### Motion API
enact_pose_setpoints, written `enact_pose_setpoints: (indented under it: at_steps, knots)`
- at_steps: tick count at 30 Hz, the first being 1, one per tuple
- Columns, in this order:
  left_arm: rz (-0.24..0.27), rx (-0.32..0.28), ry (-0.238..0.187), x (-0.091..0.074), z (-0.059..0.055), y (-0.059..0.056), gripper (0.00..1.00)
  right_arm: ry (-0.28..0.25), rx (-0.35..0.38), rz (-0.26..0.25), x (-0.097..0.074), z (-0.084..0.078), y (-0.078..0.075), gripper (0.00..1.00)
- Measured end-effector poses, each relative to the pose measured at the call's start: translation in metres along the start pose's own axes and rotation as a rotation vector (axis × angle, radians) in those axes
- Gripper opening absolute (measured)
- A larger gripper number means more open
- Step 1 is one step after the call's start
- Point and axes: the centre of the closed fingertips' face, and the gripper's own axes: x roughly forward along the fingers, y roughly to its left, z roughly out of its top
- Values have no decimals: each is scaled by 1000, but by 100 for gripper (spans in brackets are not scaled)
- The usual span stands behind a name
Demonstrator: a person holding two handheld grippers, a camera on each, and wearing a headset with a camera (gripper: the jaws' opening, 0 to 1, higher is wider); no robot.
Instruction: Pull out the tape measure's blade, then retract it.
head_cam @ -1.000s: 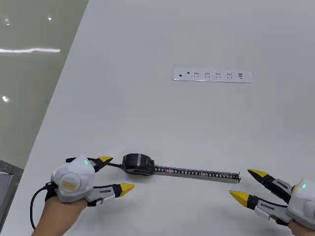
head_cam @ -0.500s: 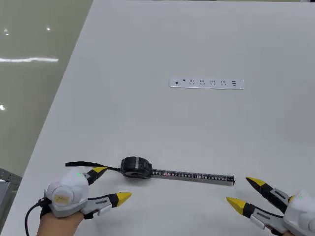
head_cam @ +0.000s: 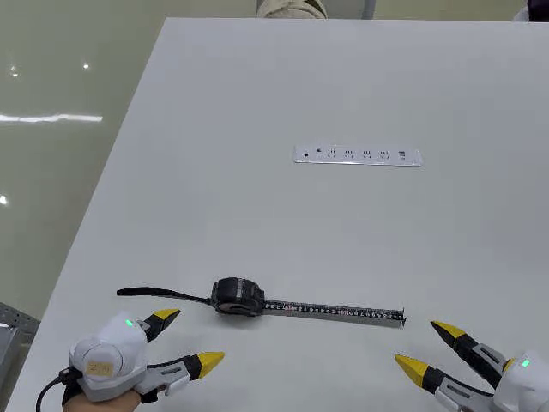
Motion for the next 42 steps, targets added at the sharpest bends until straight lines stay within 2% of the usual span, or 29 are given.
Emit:
enact_pose_setpoints:
  at_steps: [17,24,28,34,40,42]
  knots:
    - [40,-28,-38,-15,-1,-5,66,-46,6,-20,-13,8,14,55]
    - [69,-50,-58,-19,-3,-10,67,-60,11,-38,-19,7,20,55]
    - [67,-55,-61,-21,-5,-12,68,-62,3,-40,-22,5,22,56]
    - [82,-56,-63,-26,-7,-13,69,-60,-7,-38,-25,1,28,56]
    - [87,-53,-74,-28,-5,-12,69,-62,-18,-32,-27,-1,35,57]
    - [90,-53,-72,-28,-5,-12,69,-69,-2,-29,-27,-1,36,57]
